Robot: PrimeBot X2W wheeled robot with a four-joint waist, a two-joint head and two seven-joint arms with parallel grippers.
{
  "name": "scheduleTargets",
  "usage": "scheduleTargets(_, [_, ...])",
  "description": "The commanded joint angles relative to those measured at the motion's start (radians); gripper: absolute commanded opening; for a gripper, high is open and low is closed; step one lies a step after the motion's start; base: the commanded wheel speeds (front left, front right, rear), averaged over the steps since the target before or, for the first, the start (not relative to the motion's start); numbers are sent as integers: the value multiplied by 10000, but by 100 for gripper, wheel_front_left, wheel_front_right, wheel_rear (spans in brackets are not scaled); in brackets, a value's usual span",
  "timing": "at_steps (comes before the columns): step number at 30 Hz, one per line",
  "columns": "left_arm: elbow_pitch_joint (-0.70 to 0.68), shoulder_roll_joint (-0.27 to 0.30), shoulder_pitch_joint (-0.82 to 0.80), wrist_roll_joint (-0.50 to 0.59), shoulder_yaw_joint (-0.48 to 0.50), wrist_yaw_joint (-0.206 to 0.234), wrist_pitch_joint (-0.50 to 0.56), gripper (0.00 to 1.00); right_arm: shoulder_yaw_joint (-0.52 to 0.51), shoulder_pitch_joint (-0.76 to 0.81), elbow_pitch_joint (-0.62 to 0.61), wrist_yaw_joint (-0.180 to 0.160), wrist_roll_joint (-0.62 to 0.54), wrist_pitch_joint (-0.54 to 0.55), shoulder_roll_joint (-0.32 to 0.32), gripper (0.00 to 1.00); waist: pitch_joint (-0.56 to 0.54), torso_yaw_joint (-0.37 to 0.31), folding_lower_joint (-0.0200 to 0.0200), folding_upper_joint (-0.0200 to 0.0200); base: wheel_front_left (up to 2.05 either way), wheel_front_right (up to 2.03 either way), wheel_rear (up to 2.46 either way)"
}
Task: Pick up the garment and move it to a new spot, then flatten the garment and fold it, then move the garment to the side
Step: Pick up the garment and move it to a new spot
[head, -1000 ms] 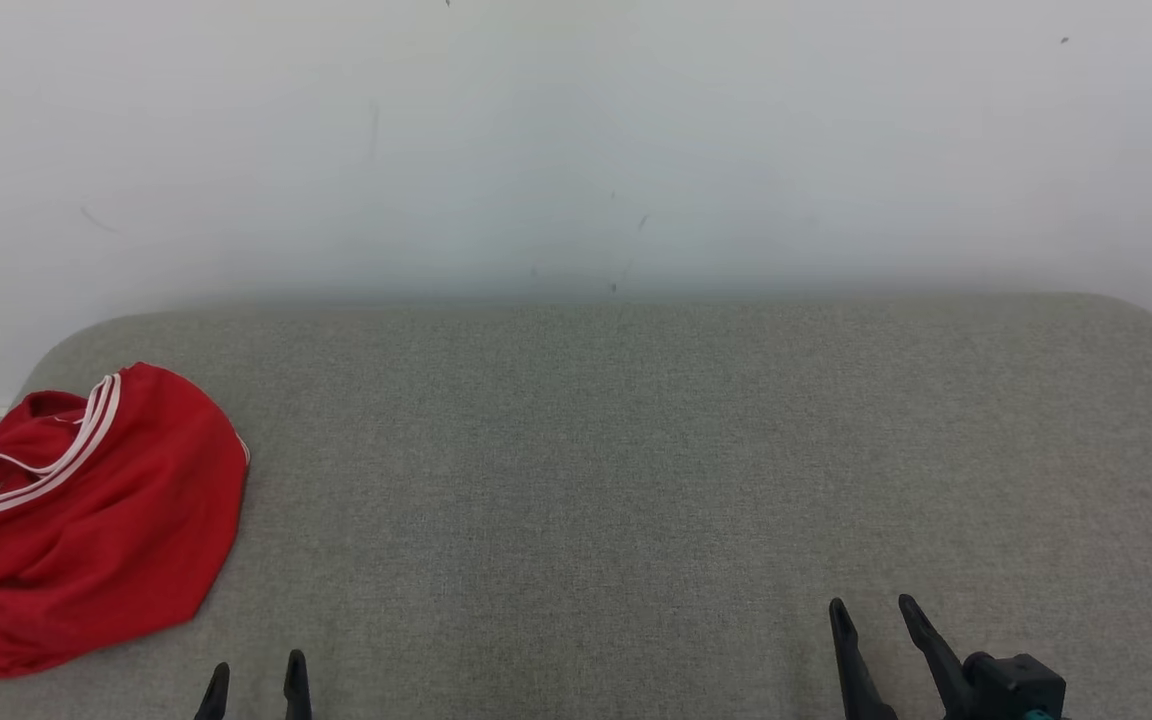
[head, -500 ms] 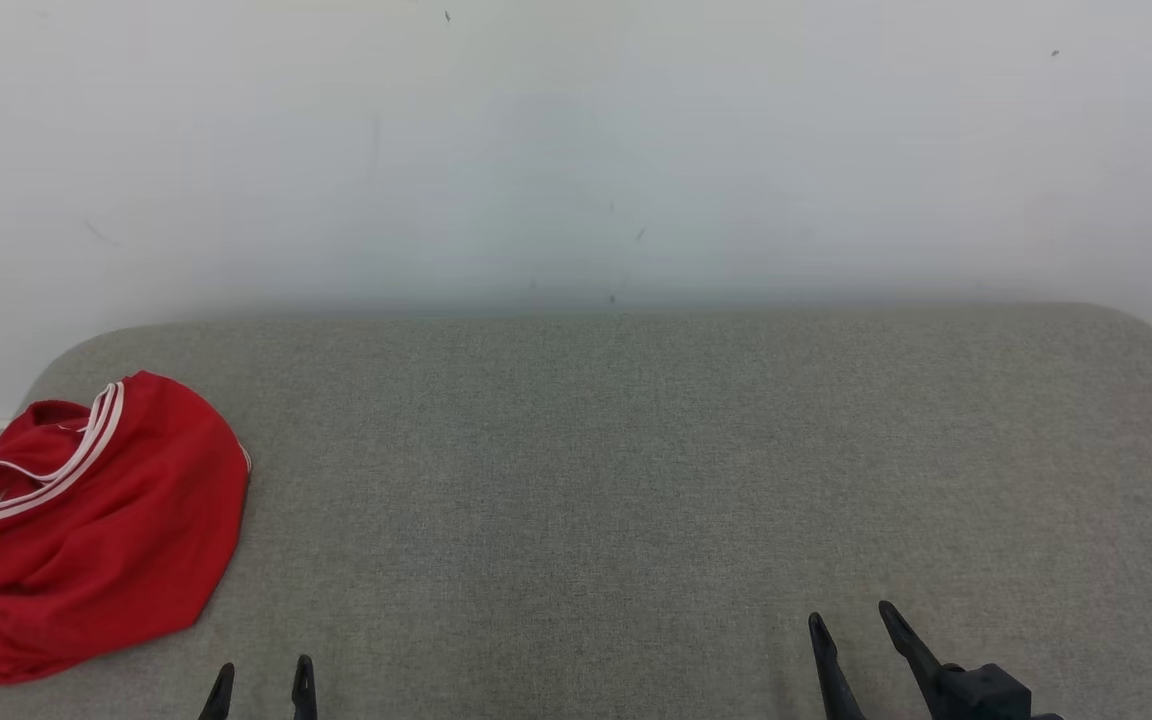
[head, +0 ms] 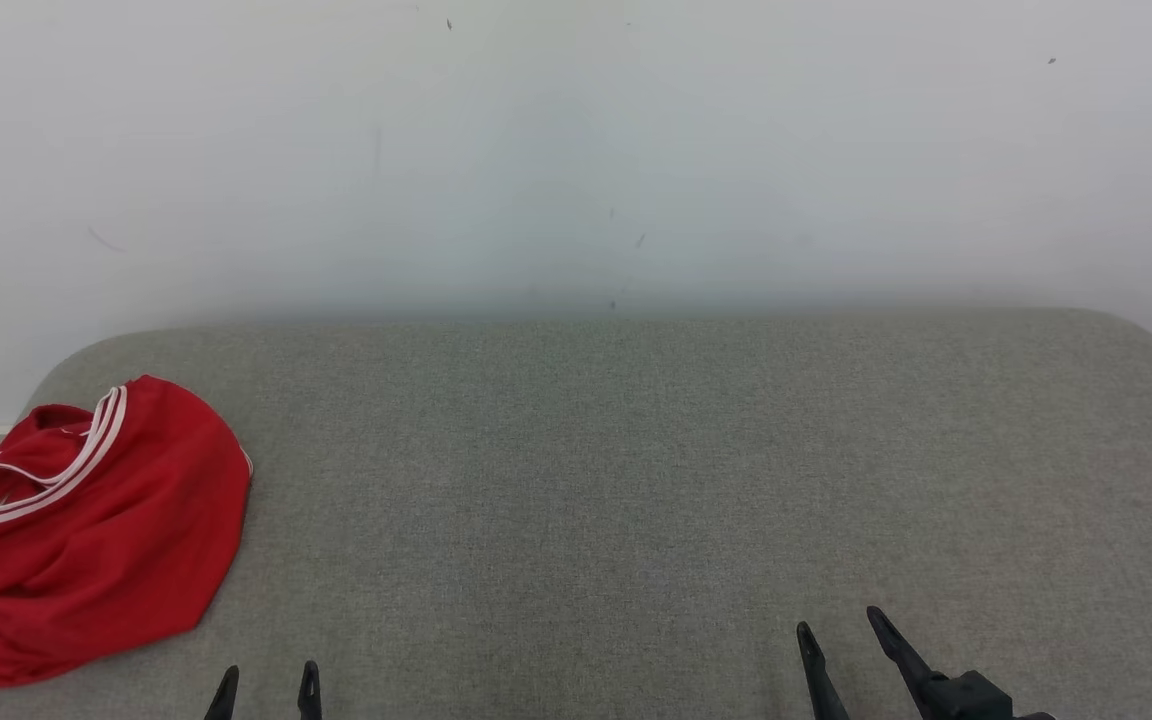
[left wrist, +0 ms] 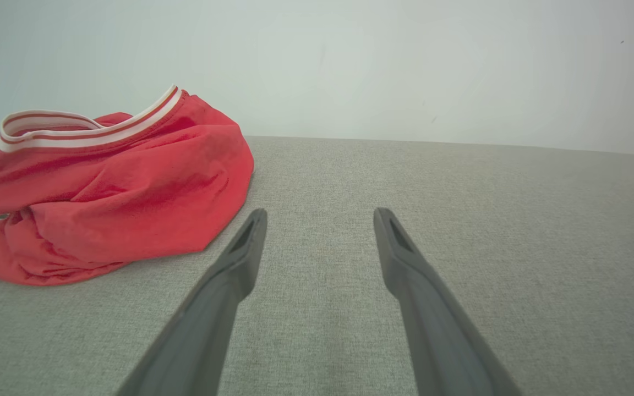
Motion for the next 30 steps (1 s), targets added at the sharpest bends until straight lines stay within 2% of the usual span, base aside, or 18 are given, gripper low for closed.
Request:
scheduleTargets(1, [6,33,154,35,3,1,-35,100,3,75,13,33,30,-45,4,100,3,-3,1,0,0,0,0])
scheduleTargets(10, [9,28,123,30,-13,-7,-35,100,0,89,15,33,92,-45,4,100,7,39,1,0,0,0,0])
scheduleTargets(15, [6,28,104,69,-47,17,-35,100,-44,158,-27,33,172,-46,6,100,10,328,1,0,0,0,0])
scheduleTargets(22, [-76,72,164,146,-26,44,-35,100,-2,240,-11,33,409,-47,6,100,13,1248,1,0,0,0,0])
scheduleTargets(30, [-142,274,172,195,49,55,-35,100,112,237,-59,33,644,-35,4,100,46,2773,1,0,0,0,0])
